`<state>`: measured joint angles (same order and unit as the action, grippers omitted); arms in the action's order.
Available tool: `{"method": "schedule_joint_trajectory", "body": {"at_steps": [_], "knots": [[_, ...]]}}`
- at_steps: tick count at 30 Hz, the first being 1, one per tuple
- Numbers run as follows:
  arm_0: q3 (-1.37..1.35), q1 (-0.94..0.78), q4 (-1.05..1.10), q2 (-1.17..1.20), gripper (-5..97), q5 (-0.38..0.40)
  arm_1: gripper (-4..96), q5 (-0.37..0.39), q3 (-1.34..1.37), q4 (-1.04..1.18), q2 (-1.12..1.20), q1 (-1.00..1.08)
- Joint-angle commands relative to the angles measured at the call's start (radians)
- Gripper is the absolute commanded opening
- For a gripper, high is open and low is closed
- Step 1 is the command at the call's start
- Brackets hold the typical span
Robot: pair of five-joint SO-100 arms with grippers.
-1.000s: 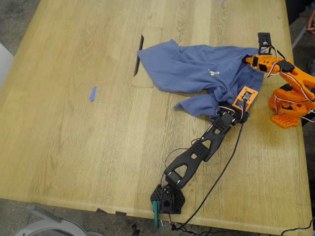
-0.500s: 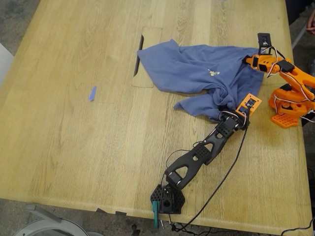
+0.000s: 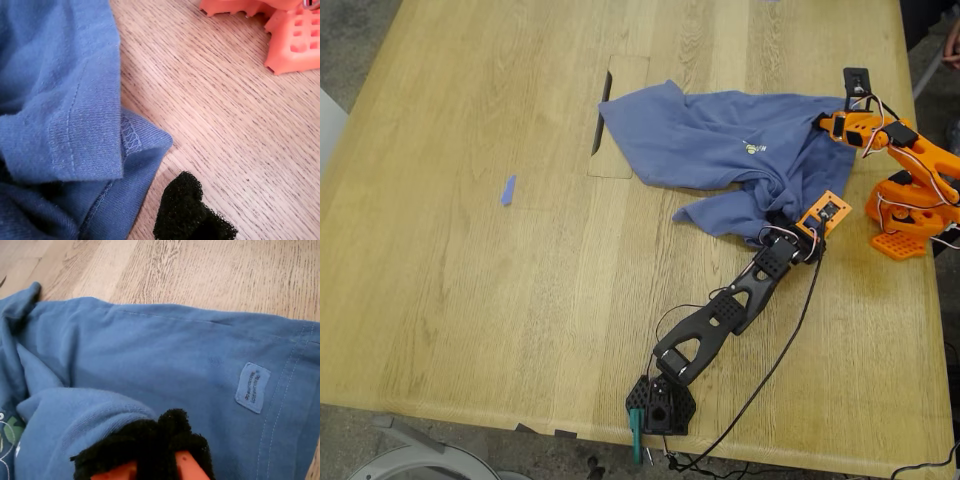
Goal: Fold a T-shirt
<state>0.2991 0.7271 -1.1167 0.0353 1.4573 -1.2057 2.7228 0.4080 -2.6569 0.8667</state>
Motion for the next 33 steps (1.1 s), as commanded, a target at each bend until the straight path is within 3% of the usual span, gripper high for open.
{"method": "schedule_joint_trajectory", "body": {"at_steps": [1, 9, 14, 21, 33], "knots": [[0.011, -0.041, -0.002, -0.009, 58, -0.061, -0.1, -0.008, -0.005, -0.021, -0.037, -0.005], [0.02, -0.15, -0.018, -0.067, 59, -0.193, -0.1, -0.006, -0.003, -0.075, 0.003, -0.005], [0.031, -0.212, -0.014, -0.086, 59, -0.321, -0.1, -0.005, -0.018, -0.098, 0.025, -0.005], [0.031, -0.298, -0.009, -0.109, 57, -0.362, -0.1, -0.005, -0.044, -0.123, 0.061, -0.002], [0.031, -0.38, 0.086, -0.15, 39, -0.405, -0.1, -0.005, -0.089, -0.149, 0.115, -0.008]]}}
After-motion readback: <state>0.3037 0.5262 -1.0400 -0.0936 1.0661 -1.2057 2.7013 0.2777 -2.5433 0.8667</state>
